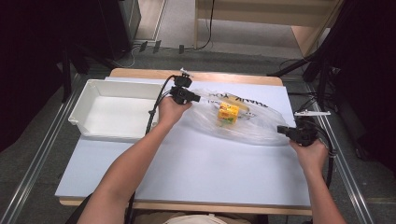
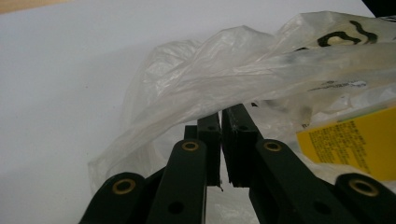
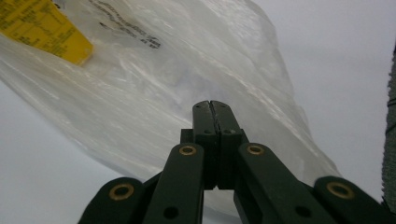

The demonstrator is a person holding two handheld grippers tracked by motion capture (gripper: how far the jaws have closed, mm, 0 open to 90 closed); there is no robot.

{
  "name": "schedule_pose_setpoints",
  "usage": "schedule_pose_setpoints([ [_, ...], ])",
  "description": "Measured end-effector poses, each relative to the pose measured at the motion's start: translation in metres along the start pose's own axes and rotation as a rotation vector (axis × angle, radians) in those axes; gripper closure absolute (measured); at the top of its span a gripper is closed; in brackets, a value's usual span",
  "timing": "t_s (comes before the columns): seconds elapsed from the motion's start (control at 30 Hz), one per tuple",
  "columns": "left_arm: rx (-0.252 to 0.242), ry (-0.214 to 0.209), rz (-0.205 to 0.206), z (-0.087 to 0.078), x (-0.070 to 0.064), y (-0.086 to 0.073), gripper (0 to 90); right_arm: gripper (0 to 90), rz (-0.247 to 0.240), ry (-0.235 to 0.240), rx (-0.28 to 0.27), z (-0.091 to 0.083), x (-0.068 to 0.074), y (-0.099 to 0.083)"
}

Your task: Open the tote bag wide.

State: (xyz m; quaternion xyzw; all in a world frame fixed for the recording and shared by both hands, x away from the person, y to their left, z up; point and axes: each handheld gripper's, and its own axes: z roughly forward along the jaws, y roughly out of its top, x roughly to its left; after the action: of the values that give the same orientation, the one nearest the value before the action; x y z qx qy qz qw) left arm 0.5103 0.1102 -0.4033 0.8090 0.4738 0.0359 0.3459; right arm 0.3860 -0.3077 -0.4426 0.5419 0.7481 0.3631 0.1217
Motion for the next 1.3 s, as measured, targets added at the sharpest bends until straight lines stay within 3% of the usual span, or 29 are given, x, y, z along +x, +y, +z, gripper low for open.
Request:
schedule_pose_setpoints([
  [0.13,-0.03,-0.028,0.006,-0.01,-0.002,0.002,81.0,90.0,-0.023,0.02,0.002,-0.001,0.008,0.005],
  [0.27,-0.039,-0.045,0.042,-0.02,-0.01,0.004,70.8,90.0,-0.03,0.046,0.005,-0.002,0.016,0.012],
  [0.33,-0.04,-0.048,0.067,-0.023,-0.015,0.005,67.5,80.6,-0.03,0.065,-0.004,-0.001,0.018,0.015],
  [0.47,-0.026,-0.083,0.076,-0.025,-0.021,0.007,61.3,72.4,-0.04,0.085,0.003,-0.001,0.023,0.019],
  [0.67,-0.004,-0.11,0.11,-0.024,-0.033,0.005,59.4,69.5,-0.094,0.106,-0.01,-0.005,0.031,0.024],
  [0.73,-0.004,-0.096,0.101,-0.022,-0.036,0.005,59.9,72.9,-0.137,0.117,-0.022,-0.006,0.034,0.027],
  [0.8,-0.001,-0.098,0.105,-0.02,-0.038,0.005,66.1,76.7,-0.173,0.119,-0.031,-0.005,0.038,0.029],
  [0.9,-0.015,-0.09,0.094,-0.017,-0.041,0.003,76.5,83.9,-0.179,0.129,-0.024,-0.002,0.043,0.037],
  [1.03,-0.022,-0.124,0.097,-0.013,-0.042,0.0,90.0,90.0,-0.166,0.14,-0.021,0.005,0.046,0.047],
  [1.17,-0.009,-0.131,0.093,-0.004,-0.045,-0.003,90.0,90.0,-0.143,0.166,-0.036,0.013,0.047,0.059],
  [1.3,-0.006,-0.121,0.097,0.004,-0.048,-0.005,90.0,90.0,-0.165,0.168,-0.037,0.023,0.051,0.071],
])
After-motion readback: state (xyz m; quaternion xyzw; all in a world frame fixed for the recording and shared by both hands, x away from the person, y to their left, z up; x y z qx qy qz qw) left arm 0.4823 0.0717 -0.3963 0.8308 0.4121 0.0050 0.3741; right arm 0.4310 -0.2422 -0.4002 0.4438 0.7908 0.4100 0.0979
